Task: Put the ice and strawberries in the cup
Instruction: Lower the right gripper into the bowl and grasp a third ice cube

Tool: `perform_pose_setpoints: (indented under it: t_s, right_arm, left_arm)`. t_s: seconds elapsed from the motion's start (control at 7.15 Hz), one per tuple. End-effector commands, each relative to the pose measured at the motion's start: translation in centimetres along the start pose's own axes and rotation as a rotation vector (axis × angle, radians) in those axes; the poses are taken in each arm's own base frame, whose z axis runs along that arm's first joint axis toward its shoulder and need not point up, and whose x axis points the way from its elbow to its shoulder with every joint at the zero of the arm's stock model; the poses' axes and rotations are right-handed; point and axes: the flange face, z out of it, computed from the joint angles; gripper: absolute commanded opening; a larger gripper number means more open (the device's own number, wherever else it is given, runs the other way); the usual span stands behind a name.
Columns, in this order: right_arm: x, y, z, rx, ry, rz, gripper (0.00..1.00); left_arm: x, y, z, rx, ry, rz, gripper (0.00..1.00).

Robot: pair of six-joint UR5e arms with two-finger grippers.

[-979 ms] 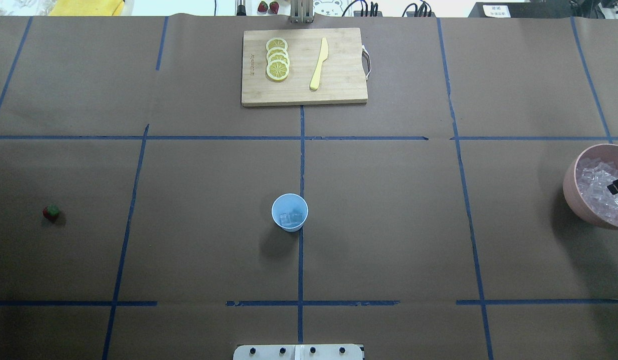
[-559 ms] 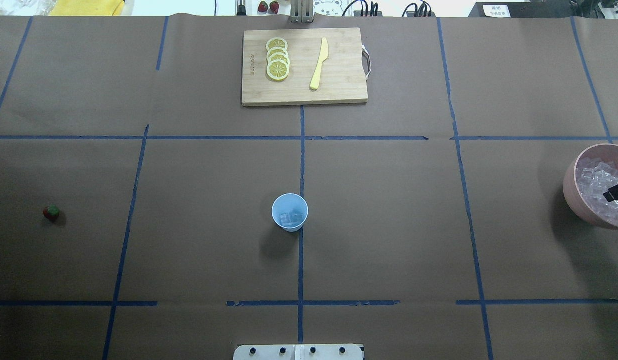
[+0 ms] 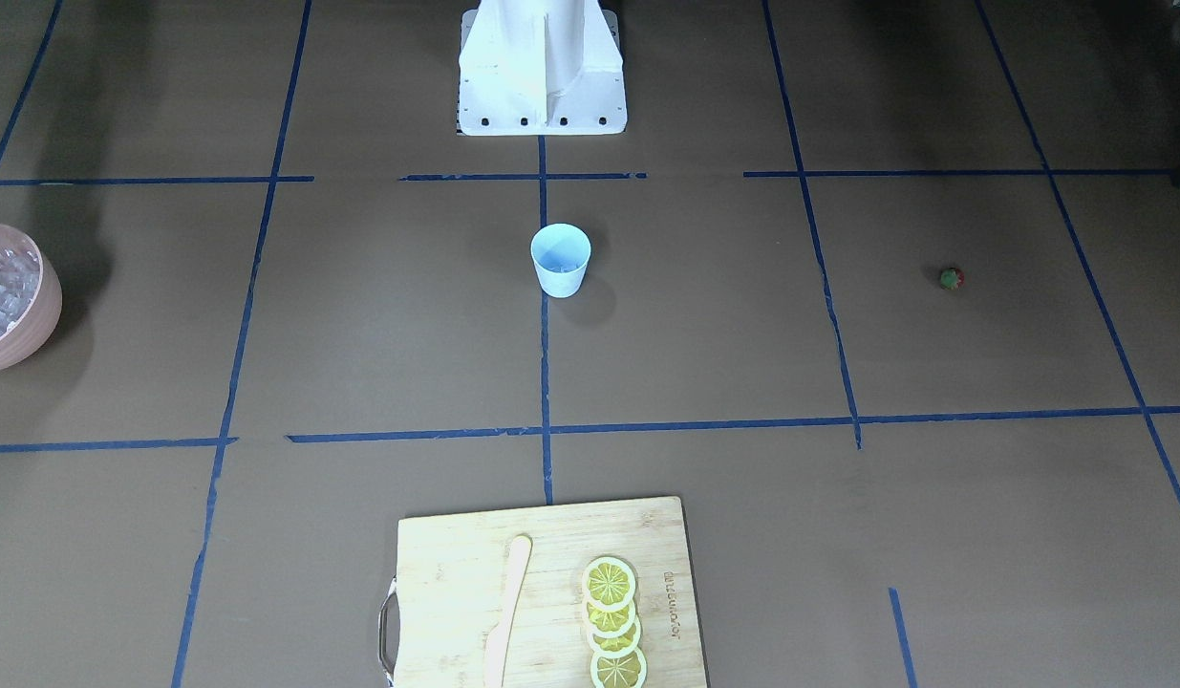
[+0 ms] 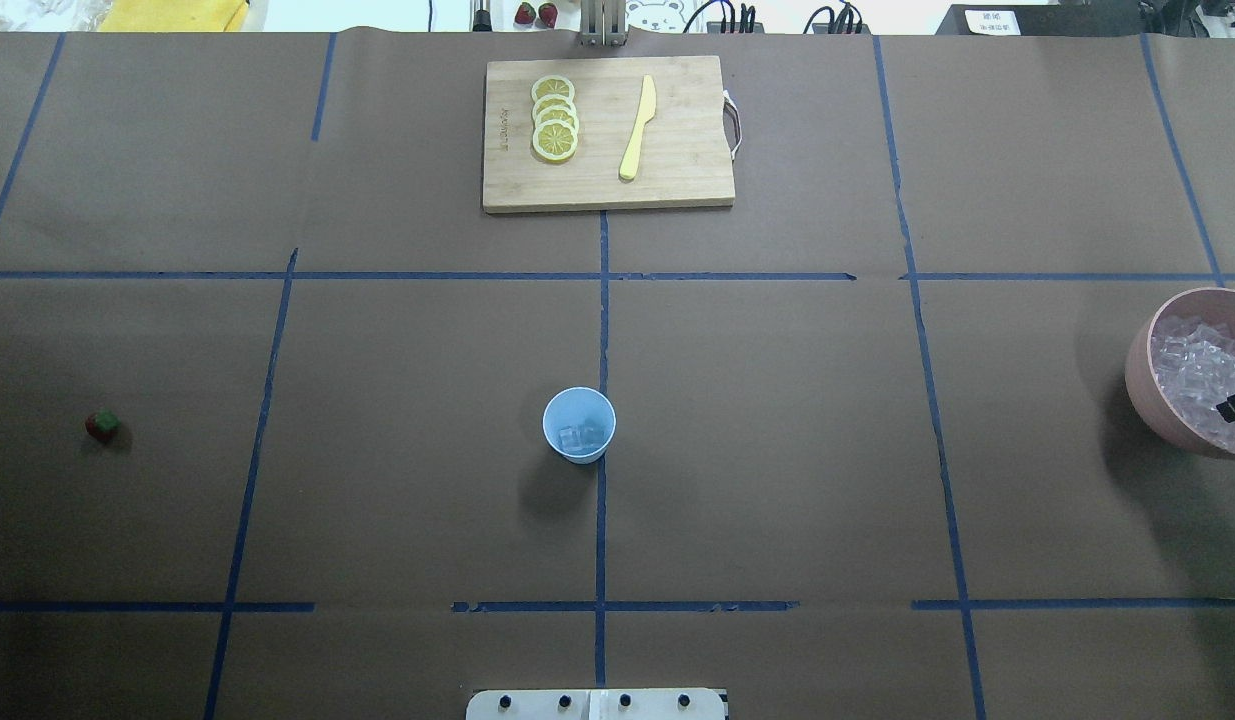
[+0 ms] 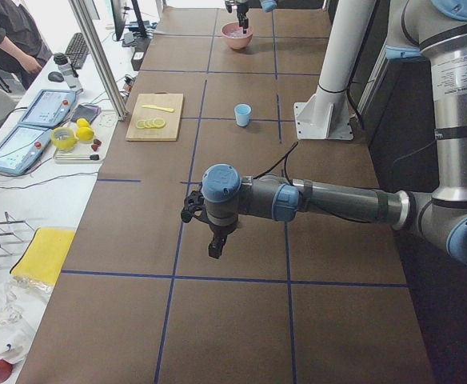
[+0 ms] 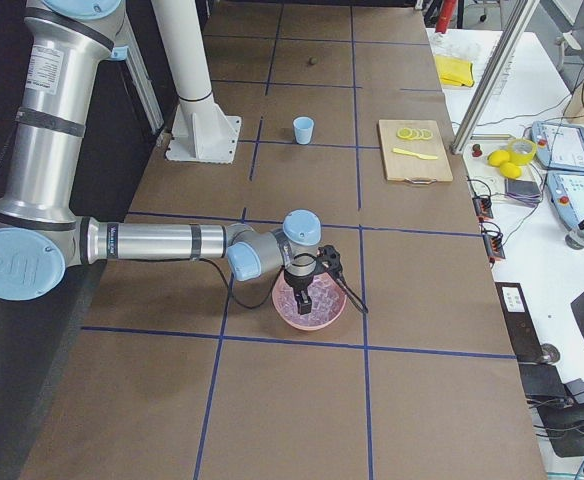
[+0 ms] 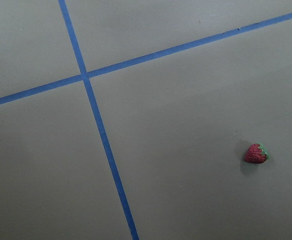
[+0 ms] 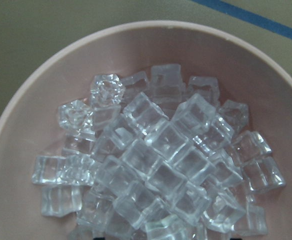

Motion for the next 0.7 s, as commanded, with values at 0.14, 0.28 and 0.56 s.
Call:
perform_pose_setpoints:
  t_s: [0.14, 0.28, 0.56]
  right_arm:
    - [-0.54, -0.03, 0.56, -0.010, -0.001, -0.014, 0.77]
    - [-0.51, 0.05, 0.58, -0.011, -0.001, -0.013, 0.58]
    - [-0.40, 0.14, 0.57, -0.011, 0.001, -0.020, 0.15]
  left_arm:
    - [-0.07, 0.03, 0.07, -0.001, 0.000, -0.001, 1.00]
    - [-0.08, 0.04, 0.08, -0.002, 0.000, -0.003, 1.00]
    - [-0.08, 0.04, 0.08, -0.002, 0.000, -0.003, 1.00]
